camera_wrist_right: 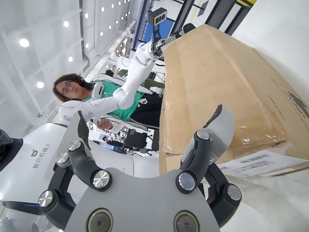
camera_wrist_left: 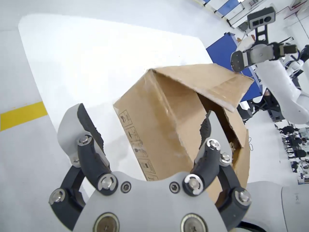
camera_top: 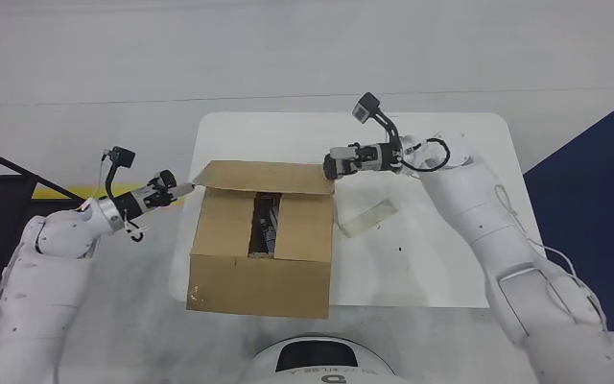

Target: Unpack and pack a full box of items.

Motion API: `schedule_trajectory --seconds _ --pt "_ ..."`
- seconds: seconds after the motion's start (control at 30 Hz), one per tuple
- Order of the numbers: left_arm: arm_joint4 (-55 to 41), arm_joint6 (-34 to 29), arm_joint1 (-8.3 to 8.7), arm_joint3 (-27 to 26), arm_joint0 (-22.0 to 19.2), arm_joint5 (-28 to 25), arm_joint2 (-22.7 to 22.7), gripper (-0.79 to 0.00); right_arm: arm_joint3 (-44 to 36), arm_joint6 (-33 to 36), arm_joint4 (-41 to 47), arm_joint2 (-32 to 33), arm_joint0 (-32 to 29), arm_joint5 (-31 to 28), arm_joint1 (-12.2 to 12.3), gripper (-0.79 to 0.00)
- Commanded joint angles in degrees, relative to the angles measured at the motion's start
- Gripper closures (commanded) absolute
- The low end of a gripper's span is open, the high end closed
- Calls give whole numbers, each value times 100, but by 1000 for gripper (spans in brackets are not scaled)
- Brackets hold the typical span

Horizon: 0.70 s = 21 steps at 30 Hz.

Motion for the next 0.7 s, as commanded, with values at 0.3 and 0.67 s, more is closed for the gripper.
schedule_trajectory --seconds 0.3,0.67 --pt "619 32 516 -576 1013 -1429 239 -785 460 -33 28 -425 364 -33 -168 -785" --pt "-722 592 958 -467 1491 -1429 -351 -785 633 -54 45 -652 517 -53 -286 -785"
